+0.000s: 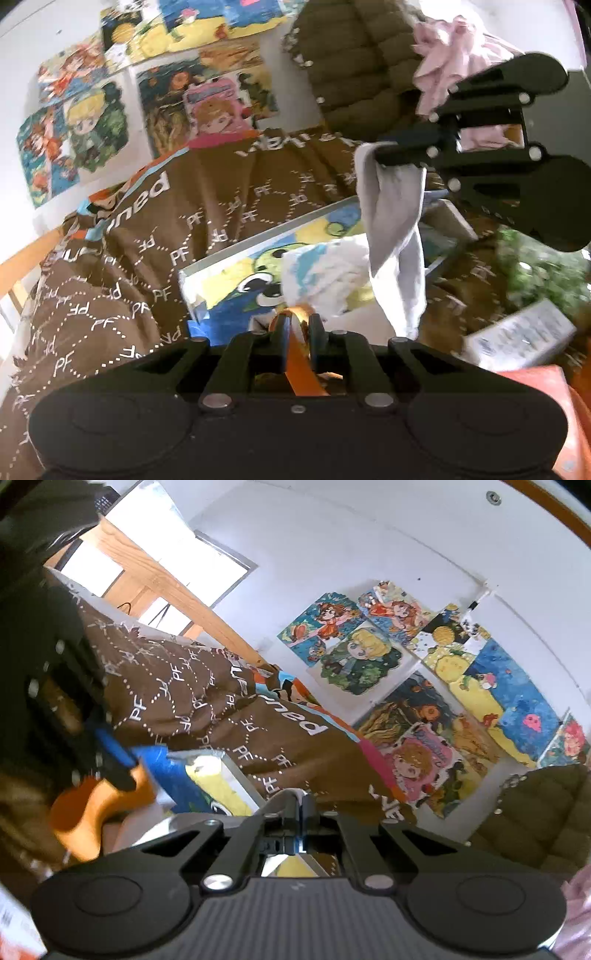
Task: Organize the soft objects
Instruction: 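Carry the orange item with left gripper while right gripper carries the grey cloth to the tray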
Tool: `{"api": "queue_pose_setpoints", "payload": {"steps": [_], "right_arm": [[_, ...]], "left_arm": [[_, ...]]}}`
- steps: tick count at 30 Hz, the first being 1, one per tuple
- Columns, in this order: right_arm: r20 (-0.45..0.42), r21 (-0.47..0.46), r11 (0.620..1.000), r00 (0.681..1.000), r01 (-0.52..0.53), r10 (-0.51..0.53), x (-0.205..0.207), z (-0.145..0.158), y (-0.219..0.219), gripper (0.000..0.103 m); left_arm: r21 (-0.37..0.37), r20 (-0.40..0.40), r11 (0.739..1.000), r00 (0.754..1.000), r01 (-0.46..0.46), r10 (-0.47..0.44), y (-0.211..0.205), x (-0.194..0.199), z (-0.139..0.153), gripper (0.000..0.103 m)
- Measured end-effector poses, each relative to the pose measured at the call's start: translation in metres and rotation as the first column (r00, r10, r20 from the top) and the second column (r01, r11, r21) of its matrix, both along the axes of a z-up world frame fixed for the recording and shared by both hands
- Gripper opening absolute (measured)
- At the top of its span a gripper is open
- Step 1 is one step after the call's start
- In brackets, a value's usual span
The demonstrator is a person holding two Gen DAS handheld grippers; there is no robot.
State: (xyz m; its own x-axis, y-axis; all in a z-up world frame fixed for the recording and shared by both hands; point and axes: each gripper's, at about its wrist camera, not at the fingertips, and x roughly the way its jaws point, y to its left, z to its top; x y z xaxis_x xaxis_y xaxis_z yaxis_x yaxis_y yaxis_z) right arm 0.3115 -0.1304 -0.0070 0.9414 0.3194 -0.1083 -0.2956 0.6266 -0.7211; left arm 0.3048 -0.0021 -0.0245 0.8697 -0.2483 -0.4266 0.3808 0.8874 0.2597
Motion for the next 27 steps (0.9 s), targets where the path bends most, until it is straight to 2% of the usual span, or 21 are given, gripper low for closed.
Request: {"api": "queue_pose_setpoints", "payload": {"steps": [4,7,9,14,20,24,26,27], "right_arm": [[0.002,-0.024,1.0,1.0,-0.006,0.006,0.026,0.003,0.017,0.001],[-0.02,0.022,1.0,1.0,0.011,-0.011,0.047,0.014,0.027,0.001],[-0.046,0.058,0.998,0.999,0.031,-0.028,0.059,0.02,0.032,0.001],[-0.155,0.134,0.988,0.987,0.074,-0.053,0.076,0.022,0.03,0.001],[-0.285,0.131,0.985,0.956,0.116,-0.074,0.083,0.005,0.022,0.004],[-0.353,0.137,0.98,0.931,0.143,-0.086,0.087,-0.004,0.015,0.016],[-0.375,0.15,0.976,0.923,0.157,-0.091,0.088,-0.006,0.011,0.028],[-0.383,0.16,0.973,0.919,0.164,-0.092,0.088,-0.006,0.009,0.038]], "left_arm": [[-0.023,0.024,1.0,1.0,-0.014,0.014,0.004,0.018,-0.003,0.011],[-0.062,0.044,0.998,0.999,-0.03,0.033,0.008,0.03,0.002,0.011],[-0.063,0.058,0.997,0.998,-0.036,0.04,0.01,0.039,0.004,0.011],[-0.098,0.056,0.992,0.994,-0.083,0.089,0.016,0.061,0.004,0.011],[-0.14,-0.006,0.977,0.987,-0.162,0.163,0.026,0.08,-0.007,0.016],[-0.161,-0.043,0.967,0.98,-0.198,0.194,0.03,0.084,-0.012,0.02],[-0.168,-0.047,0.965,0.98,-0.2,0.195,0.03,0.084,-0.011,0.021],[-0.167,-0.048,0.965,0.979,-0.203,0.197,0.029,0.084,-0.011,0.023]]}}
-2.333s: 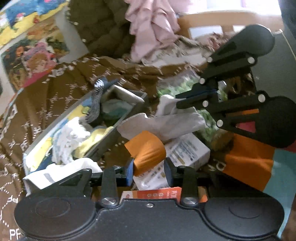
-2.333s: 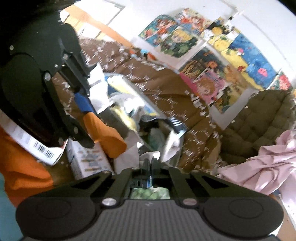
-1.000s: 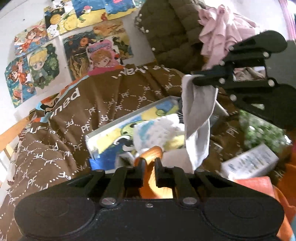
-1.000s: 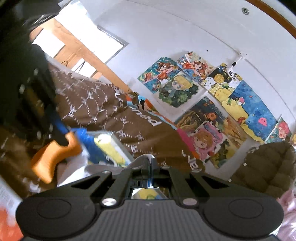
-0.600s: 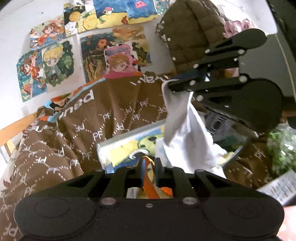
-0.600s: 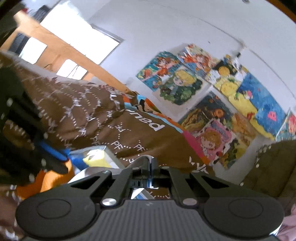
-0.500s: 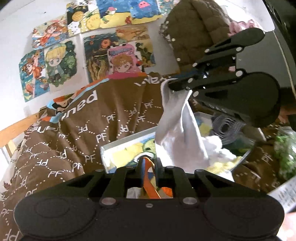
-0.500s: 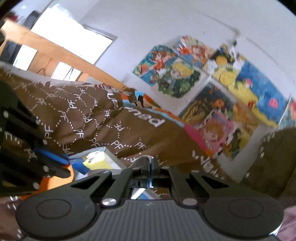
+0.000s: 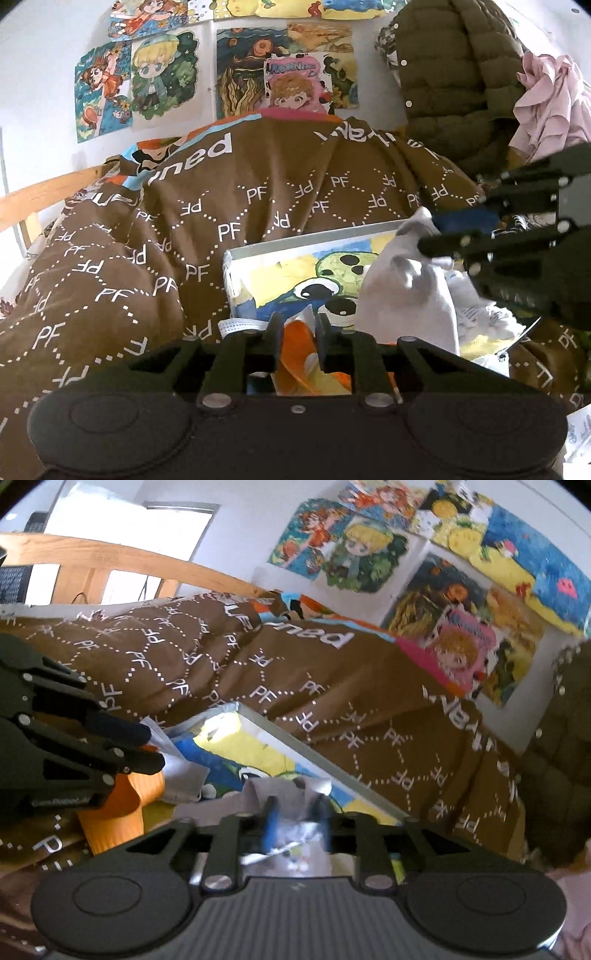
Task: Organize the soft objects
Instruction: 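Carry the orange item with left gripper while right gripper carries the grey cloth to the tray, then open left gripper over the tray while right gripper releases the grey cloth there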
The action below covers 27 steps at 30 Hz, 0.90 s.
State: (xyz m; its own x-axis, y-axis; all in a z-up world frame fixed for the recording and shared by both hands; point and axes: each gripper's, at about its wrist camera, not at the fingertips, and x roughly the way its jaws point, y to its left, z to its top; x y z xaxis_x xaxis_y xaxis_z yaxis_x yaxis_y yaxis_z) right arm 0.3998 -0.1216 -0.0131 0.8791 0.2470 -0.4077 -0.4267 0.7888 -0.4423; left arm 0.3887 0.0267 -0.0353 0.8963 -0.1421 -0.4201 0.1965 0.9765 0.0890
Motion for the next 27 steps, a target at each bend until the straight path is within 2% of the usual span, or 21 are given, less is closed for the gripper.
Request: {"api": "queue_pose_setpoints", "payload": {"steps": [1,2,3,7,11,15,23,27], "right_arm": [[-0.009,0.016,1.0,1.0,0.003,-0.003,0.0,0.0,-0.003,0.045],[-0.017,0.03,1.0,1.0,0.005,-0.005,0.0,0.001,-0.006,0.048],[-0.024,0.042,0.999,1.0,0.009,-0.008,-0.001,0.002,-0.008,0.052],[-0.043,0.066,0.998,0.999,0.018,-0.015,-0.002,0.004,-0.016,0.058],[-0.049,0.072,0.997,0.999,0.02,-0.016,-0.003,0.005,-0.019,0.063],[-0.049,0.086,0.996,0.999,0.027,-0.023,-0.006,0.008,-0.025,0.07],[-0.041,0.125,0.991,0.998,0.054,-0.049,-0.01,0.015,-0.04,0.075],[-0.034,0.162,0.983,0.996,0.082,-0.077,-0.013,0.019,-0.048,0.081]], "left_arm": [[-0.001,-0.003,1.0,1.0,-0.002,0.002,-0.001,0.0,0.001,0.025],[-0.004,-0.004,1.0,1.0,-0.007,0.007,-0.001,0.0,0.001,0.027],[-0.008,-0.004,1.0,1.0,-0.014,0.014,-0.002,-0.001,0.001,0.034],[-0.042,-0.007,0.998,0.999,-0.043,0.042,-0.002,-0.002,0.004,0.054],[-0.049,-0.022,0.997,0.998,-0.06,0.059,-0.001,-0.002,0.004,0.059],[-0.054,-0.011,0.996,0.997,-0.075,0.074,0.001,-0.004,0.006,0.073],[-0.072,-0.014,0.994,0.996,-0.086,0.085,-0.003,-0.003,0.003,0.077],[-0.084,-0.002,0.992,0.996,-0.09,0.09,-0.003,-0.005,0.004,0.082]]}}
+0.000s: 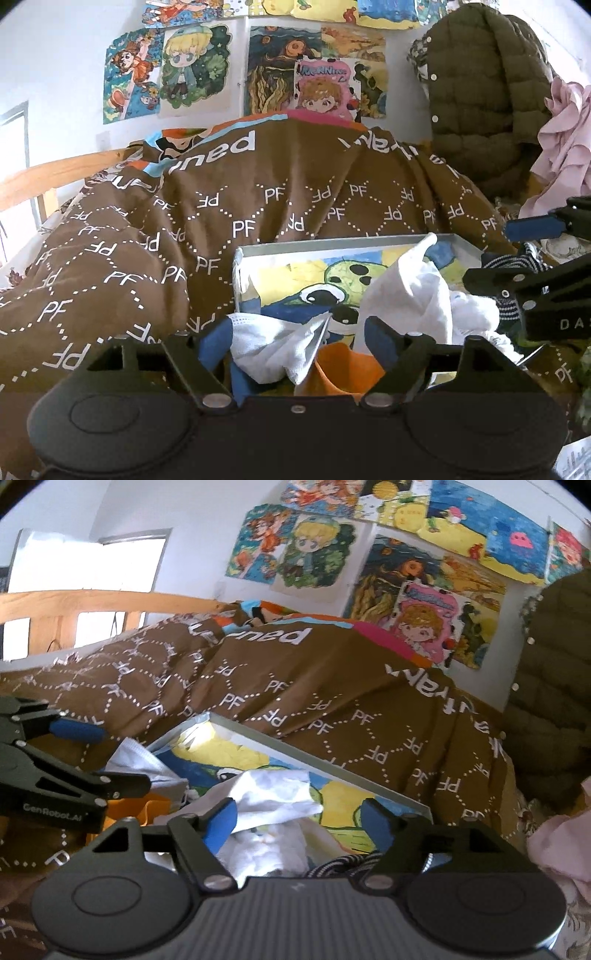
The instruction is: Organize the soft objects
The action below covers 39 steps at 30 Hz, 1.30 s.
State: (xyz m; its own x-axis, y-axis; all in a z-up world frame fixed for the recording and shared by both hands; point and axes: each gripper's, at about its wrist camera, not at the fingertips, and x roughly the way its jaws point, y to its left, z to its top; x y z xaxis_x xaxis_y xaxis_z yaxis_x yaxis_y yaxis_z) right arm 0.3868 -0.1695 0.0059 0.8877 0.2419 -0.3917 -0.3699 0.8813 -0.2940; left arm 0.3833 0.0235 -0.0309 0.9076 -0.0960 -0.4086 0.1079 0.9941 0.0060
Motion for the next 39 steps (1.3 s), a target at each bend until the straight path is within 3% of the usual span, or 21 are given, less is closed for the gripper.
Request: {"api": "queue_pose_setpoints", "payload": {"steps": [7,16,27,39], "right_arm": [[0.016,0.081,0.996,0.999,0.046,-0.047,-0.015,0.018,-0.018,0.093],[0.006,0.182,0.98,0.996,0.085,-0.088,-0.047,0.049,-0.044,0.101],[0.024,0.295,0.95,0.993,0.103,-0.115,-0.1,0.087,-0.07,0.103],[0.082,0.35,0.933,0.99,0.081,-0.116,-0.149,0.119,-0.08,0.103]], "left_arm": [[-0.025,0.023,1.0,1.0,-0.013,0.014,-0.001,-0.012,0.013,0.089],[-0.067,0.101,0.997,0.994,-0.032,0.038,-0.005,-0.045,0.055,0.102],[-0.106,0.182,0.994,0.982,-0.024,0.043,-0.017,-0.102,0.107,0.102],[-0.109,0.23,0.993,0.971,-0.034,0.059,-0.026,-0.158,0.136,0.102]]}}
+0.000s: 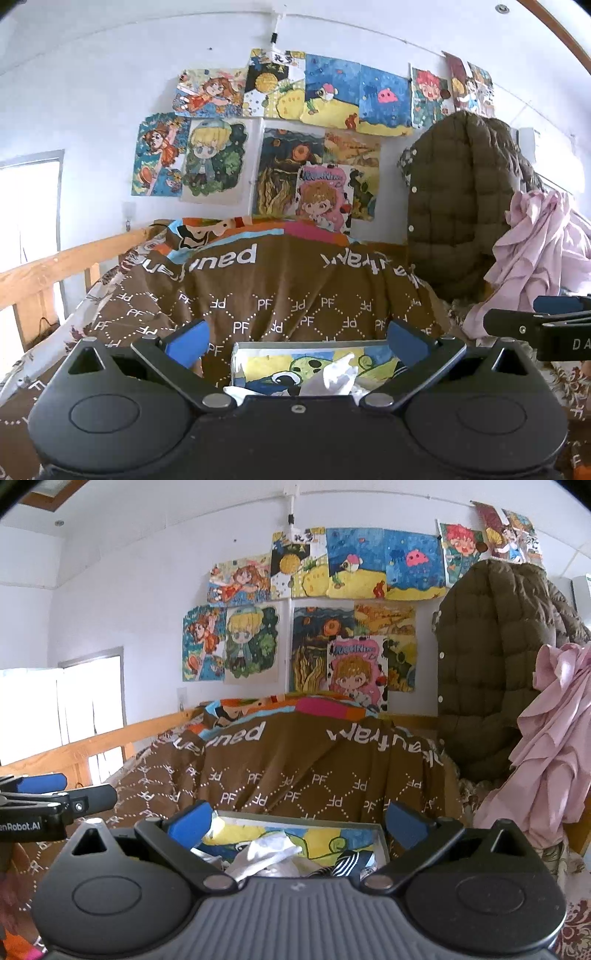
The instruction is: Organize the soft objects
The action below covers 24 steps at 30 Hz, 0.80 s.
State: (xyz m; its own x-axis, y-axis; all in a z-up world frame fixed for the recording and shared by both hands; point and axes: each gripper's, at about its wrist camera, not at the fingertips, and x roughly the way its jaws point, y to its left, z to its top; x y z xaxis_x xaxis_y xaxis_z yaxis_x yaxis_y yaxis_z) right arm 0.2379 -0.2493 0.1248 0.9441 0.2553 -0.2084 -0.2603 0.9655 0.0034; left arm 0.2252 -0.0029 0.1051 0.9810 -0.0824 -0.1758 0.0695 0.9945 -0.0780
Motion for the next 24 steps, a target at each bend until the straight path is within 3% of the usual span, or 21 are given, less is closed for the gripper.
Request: {"api": "queue_pose_setpoints", "payload": {"steps": [11,24], "right_arm": [[0.062,0.073,0.997,0.998,0.003,-0.008,-0.037,-0.005,-0.011,0.103],[0.068,0.127,0.992,0.997,0.021,-0.03,-0.071,-0.032,-0.022,0.103]], "left_arm": [[-0.082,0.003,0.995,0.999,-0.052,0.052,-0.004,-0.04,0.005,0.102],[-0.111,-0.003,0.987,0.993,-0.114,0.114,-0.011,-0.083,-0.014,0.102]]}}
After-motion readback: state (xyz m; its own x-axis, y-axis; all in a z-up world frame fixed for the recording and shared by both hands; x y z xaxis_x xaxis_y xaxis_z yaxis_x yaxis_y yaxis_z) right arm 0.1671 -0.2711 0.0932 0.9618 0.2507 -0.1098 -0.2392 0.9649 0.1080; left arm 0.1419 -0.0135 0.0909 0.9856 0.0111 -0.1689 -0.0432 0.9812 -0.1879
